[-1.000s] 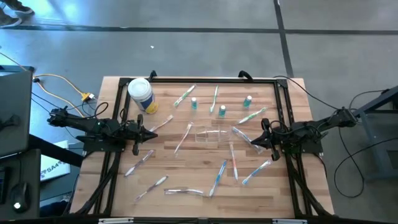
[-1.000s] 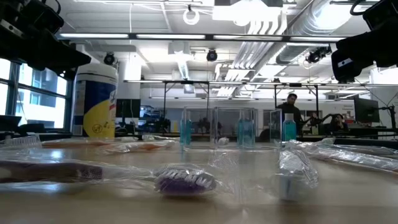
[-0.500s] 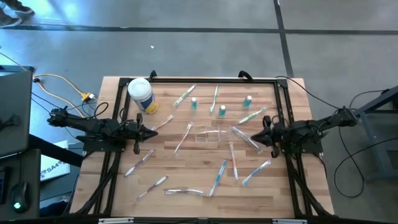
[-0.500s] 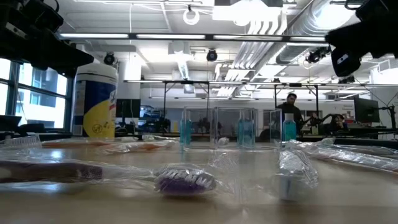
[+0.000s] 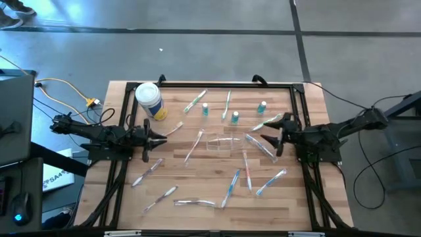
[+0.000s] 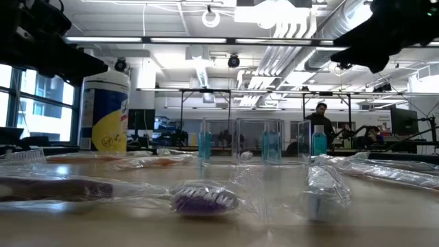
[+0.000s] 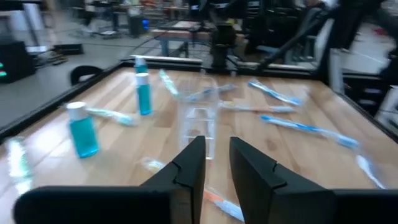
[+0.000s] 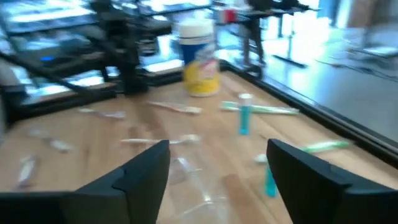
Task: Pick & Place toothbrushing station
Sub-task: Put the top right mouthwash into the middle section of the transparent organizer
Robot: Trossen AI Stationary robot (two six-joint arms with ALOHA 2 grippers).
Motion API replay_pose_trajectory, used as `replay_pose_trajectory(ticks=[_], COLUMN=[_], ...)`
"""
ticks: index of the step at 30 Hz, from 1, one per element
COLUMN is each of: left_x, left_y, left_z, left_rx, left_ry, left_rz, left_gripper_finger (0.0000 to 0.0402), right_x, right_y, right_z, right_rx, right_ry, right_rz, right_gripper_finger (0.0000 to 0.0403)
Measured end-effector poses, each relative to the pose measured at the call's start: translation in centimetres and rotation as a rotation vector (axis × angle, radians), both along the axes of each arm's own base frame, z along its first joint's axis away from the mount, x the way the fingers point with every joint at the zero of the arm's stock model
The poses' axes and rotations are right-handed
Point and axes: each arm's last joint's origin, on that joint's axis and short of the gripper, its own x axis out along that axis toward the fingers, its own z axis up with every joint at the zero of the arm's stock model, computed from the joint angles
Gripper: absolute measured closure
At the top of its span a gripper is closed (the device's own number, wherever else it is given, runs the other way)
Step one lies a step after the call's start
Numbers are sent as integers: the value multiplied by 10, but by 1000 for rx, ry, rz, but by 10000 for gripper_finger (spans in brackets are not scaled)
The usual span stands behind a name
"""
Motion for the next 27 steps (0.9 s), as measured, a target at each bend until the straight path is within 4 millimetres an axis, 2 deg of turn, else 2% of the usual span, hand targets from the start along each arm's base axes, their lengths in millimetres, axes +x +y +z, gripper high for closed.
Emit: replay_pose_trajectory(ticks=[4, 7, 15, 20, 27], left_x=[0, 0, 0, 0, 0], left_y=[2, 2, 2, 2, 2], left_z=[0, 1, 1, 1, 1], left_rx=[-1, -5, -60, -81, -81], left_ry=[-4, -8, -21, -25, -24], left_rz=[63, 69, 74, 75, 76], left_gripper_finger=[295, 265, 176, 145, 139], right_x=[12, 20, 44, 57, 67], right_y=[-6, -16, -58, -96, -139], right_z=[16, 27, 43, 42, 30], right_rx=[8, 77, 202, 353, 463], right_ry=[95, 165, 380, 443, 555], right_rz=[-88, -199, -415, -529, -611], right_gripper_finger=[136, 138, 138, 138, 138])
